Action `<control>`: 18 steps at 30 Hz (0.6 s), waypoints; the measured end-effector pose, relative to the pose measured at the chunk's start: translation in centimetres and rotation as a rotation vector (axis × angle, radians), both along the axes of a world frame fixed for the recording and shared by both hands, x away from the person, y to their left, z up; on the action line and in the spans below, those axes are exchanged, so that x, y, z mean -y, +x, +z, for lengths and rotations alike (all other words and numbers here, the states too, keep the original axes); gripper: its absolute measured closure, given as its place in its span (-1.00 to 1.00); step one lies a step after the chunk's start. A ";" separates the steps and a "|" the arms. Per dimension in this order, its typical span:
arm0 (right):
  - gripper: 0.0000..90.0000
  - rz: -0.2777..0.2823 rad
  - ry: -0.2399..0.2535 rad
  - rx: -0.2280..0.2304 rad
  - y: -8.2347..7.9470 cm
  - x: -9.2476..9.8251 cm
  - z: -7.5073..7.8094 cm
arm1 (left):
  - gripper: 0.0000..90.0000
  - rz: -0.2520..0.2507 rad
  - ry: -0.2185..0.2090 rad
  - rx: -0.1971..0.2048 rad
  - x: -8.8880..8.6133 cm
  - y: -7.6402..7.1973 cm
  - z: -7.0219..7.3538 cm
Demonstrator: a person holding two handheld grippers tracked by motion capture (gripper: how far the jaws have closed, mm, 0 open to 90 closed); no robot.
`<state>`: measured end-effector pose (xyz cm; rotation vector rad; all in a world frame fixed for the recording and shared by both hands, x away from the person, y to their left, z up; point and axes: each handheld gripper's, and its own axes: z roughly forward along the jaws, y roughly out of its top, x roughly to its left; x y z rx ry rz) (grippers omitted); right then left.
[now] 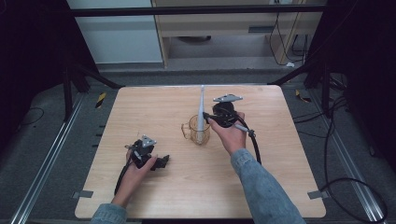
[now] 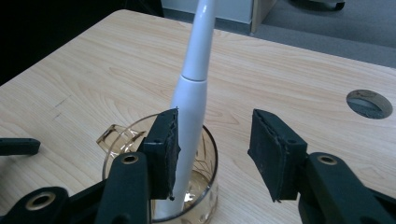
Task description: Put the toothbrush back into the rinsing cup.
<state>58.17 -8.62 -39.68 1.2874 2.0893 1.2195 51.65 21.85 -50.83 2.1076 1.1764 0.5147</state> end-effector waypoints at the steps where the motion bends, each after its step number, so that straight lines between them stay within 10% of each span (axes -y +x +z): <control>1: 0.15 -0.002 0.001 -0.003 -0.1 0.2 0.0 | -1.00 0.000 0.000 0.000 0.0 0.0 0.0; 18: 0.00 -0.024 -0.011 -0.002 -0.9 2.7 0.6 | -1.00 0.000 -0.001 0.000 0.0 0.0 0.0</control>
